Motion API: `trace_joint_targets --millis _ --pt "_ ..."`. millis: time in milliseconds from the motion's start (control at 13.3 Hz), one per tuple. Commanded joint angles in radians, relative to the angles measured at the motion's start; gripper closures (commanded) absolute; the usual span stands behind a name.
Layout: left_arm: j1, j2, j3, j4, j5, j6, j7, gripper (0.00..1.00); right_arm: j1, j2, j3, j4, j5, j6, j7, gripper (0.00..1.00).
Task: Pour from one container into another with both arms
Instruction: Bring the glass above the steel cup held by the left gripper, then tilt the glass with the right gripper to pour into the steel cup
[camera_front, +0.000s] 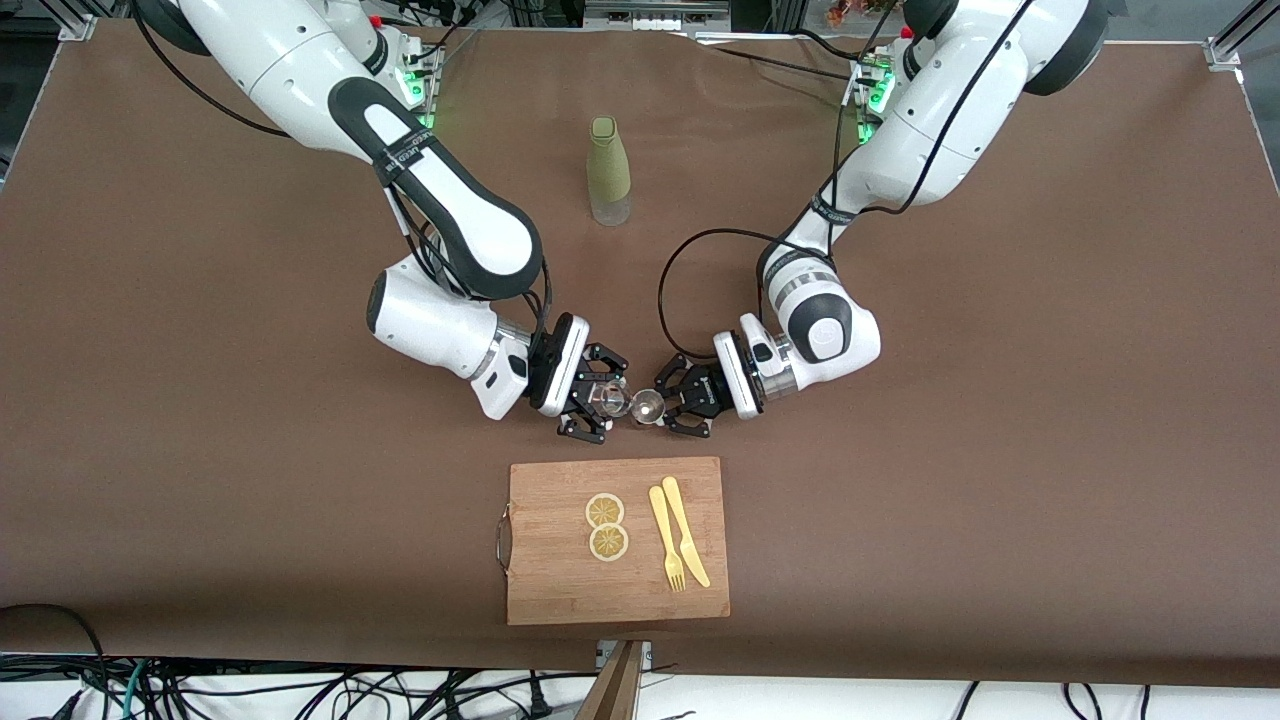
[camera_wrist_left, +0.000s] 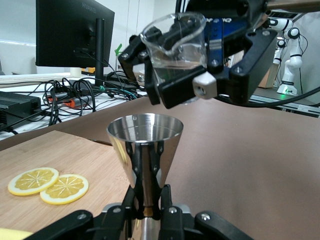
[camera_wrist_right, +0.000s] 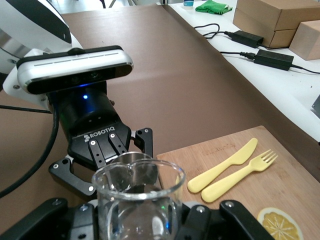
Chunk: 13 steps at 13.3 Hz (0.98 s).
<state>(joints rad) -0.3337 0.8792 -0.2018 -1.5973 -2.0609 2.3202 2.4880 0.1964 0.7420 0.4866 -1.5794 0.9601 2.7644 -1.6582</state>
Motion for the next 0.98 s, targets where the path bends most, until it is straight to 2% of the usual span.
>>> trace_joint_targets --millis 0,527,903 --pt "-0.013 0.012 -0.004 0.027 -0.053 0.034 0.071 1.00 0.012 -0.052 0.000 -0.065 -0.011 0.050 0.011 1.00" --pt "-0.016 0.012 -0.004 0.027 -0.061 0.036 0.069 1.00 0.052 -0.053 -0.008 -0.076 -0.031 0.141 0.008 1.00" --pt "-0.016 0.011 -0.004 0.027 -0.061 0.036 0.068 1.00 0.103 -0.053 -0.063 -0.073 -0.079 0.179 0.008 1.00"
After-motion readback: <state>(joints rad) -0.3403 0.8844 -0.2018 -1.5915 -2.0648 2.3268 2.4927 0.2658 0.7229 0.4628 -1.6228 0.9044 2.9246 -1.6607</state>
